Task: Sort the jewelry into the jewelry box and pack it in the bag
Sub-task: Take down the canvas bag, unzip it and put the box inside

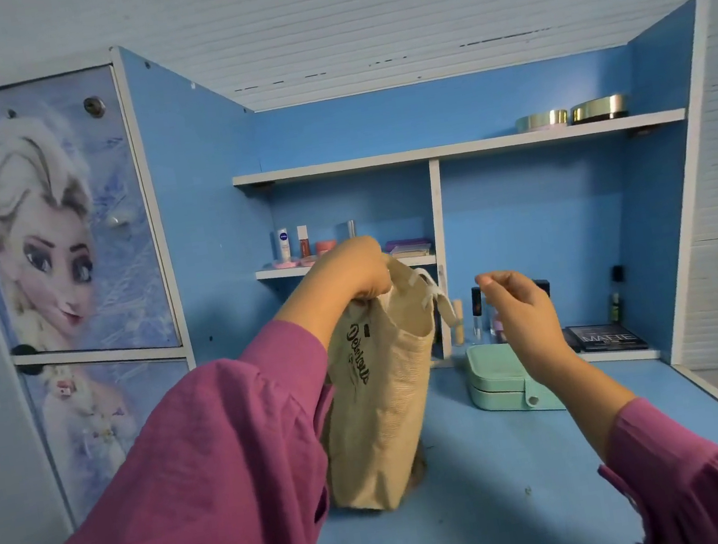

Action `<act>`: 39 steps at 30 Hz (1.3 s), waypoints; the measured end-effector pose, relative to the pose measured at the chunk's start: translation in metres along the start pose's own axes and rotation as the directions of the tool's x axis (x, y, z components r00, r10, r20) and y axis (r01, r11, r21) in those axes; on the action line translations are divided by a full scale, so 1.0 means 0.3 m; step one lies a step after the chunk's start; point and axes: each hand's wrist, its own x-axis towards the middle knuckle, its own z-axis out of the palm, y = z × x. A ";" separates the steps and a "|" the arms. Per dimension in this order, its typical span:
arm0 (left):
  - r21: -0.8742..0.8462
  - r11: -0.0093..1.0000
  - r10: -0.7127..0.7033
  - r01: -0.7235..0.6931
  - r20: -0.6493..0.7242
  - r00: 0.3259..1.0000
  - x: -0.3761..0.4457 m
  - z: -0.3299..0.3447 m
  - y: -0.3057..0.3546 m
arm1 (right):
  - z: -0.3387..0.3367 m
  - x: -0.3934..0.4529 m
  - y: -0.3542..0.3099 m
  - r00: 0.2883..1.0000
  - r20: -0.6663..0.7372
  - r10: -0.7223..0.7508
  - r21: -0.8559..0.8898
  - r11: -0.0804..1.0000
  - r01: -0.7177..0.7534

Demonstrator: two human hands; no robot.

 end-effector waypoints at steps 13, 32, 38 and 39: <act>0.137 0.956 0.273 -0.259 -0.100 0.957 -0.063 0.094 -0.033 | 0.027 0.051 0.017 0.996 0.091 0.013 -0.490 0.871 0.033; -0.063 0.935 0.356 -0.350 0.207 0.911 -0.071 0.186 -0.091 | -0.028 0.067 0.213 0.994 0.097 0.056 -0.969 0.232 0.081; -0.119 0.940 0.338 -0.320 0.208 0.918 -0.065 0.210 -0.102 | -0.057 0.059 0.190 0.976 0.181 0.119 -0.945 0.296 0.139; -0.124 0.941 0.335 -0.314 0.212 0.918 -0.064 0.211 -0.102 | -0.059 0.055 0.185 0.978 0.178 0.107 -0.935 0.329 0.134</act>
